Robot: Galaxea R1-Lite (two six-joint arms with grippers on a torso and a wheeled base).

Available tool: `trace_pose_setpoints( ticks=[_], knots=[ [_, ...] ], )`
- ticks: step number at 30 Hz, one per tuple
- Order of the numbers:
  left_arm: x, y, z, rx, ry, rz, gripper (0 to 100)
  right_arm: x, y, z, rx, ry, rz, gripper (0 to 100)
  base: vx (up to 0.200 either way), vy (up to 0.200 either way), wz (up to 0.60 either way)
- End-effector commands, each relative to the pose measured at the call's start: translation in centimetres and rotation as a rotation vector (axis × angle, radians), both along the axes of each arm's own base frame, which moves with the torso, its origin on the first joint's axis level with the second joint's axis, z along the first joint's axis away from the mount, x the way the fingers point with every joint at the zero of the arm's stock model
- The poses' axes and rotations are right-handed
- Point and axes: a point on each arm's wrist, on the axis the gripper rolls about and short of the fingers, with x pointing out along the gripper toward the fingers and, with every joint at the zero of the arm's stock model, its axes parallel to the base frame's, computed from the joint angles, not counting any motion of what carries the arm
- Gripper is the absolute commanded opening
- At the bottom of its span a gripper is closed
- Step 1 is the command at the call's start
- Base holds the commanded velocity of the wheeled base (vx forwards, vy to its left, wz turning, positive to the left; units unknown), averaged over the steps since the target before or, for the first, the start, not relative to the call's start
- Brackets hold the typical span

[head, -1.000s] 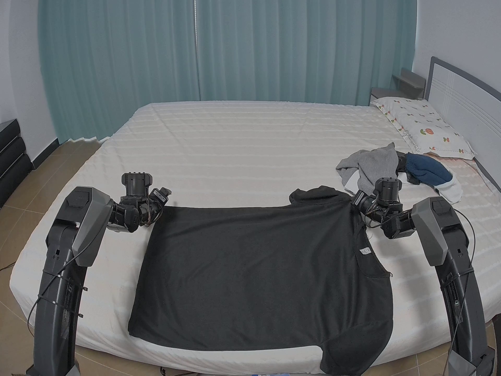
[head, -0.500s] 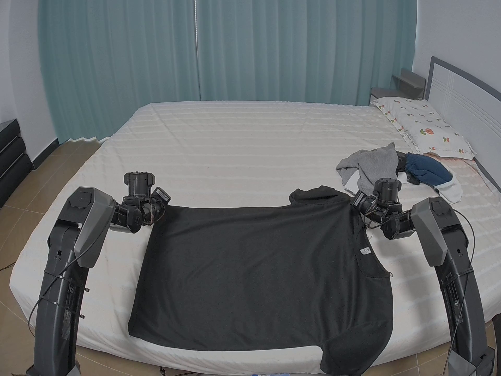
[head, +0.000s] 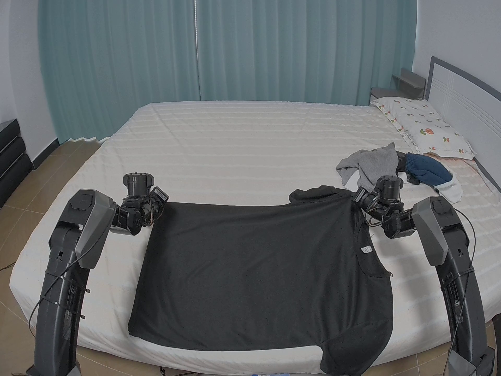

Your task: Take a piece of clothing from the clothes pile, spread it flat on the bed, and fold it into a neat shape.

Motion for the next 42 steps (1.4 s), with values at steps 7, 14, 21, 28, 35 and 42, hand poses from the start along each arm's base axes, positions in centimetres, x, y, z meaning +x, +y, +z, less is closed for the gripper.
trace_pose_setpoints(
  ticks=[7,14,21,28,35,42],
  knots=[
    [0.0,0.1,-0.2,0.000,0.004,0.002,0,0.1,0.3,0.2,0.001,-0.030,0.006,0,0.000,0.000,0.00],
    [-0.2,-0.2,-0.3,0.000,0.016,-0.003,100,0.0,0.2,-0.3,-0.001,-0.017,-0.001,100,0.000,0.000,0.00],
    [-0.4,0.2,-0.1,0.007,0.020,0.019,100,-0.1,-0.3,3.2,-0.010,-0.053,-0.058,100,0.000,0.000,0.00],
    [-3.8,2.3,6.0,-0.056,-0.029,0.076,100,-6.6,-0.9,6.1,-0.011,0.047,-0.050,100,0.000,0.000,0.00],
    [-9.7,2.0,10.8,-0.072,-0.105,0.011,100,-14.7,-0.8,9.2,0.009,0.089,0.018,100,0.000,0.000,0.00],
    [-17.6,1.6,11.3,-0.113,0.029,-0.088,100,-24.4,-0.2,9.7,0.035,0.221,0.080,100,0.000,0.000,0.00]
  ],
)
